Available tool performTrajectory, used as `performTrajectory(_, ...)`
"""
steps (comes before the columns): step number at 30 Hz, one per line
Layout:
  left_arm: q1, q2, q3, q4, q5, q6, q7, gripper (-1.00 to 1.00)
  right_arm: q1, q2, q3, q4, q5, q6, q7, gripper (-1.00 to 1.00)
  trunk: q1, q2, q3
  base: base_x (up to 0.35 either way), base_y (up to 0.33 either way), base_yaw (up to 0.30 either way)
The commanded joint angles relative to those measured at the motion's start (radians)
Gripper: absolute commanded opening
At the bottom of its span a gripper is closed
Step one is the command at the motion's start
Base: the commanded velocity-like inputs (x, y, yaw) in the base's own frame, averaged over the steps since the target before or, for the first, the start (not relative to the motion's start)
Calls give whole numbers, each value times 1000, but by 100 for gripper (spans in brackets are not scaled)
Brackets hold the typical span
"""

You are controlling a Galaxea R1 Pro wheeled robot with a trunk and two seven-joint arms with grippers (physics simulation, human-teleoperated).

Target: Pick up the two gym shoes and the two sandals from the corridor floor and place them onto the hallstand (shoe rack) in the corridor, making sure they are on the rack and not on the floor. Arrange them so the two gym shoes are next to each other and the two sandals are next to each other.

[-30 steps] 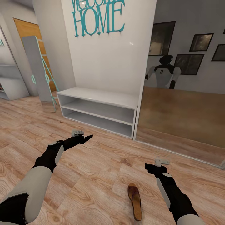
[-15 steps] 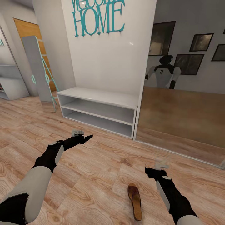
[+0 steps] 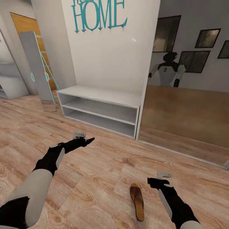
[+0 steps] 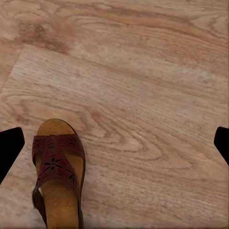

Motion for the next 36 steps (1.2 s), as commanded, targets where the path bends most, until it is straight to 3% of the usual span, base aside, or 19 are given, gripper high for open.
performTrajectory(1, -1, -1, 6, -1, -7, 8, -8, 100, 0, 0, 2, -1, -9, 5, -7, 100, 0, -1, -6, 0, 0, 0)
performTrajectory(16, -1, -3, 6, -1, -7, 6, -6, 100, 0, 2, 3, 75, -8, 3, -5, 100, 7, -4, -87, 0, 0, 59)
performTrajectory(24, -1, -19, 6, -1, -8, 6, -6, 100, 0, 2, 3, 86, -8, 3, -5, 100, 10, -6, -129, 0, 0, 173)
performTrajectory(36, -1, -19, 6, -1, -8, 6, -6, 100, 0, 2, 4, 87, -12, 3, -5, 100, 10, -6, -135, 0, 0, 100)
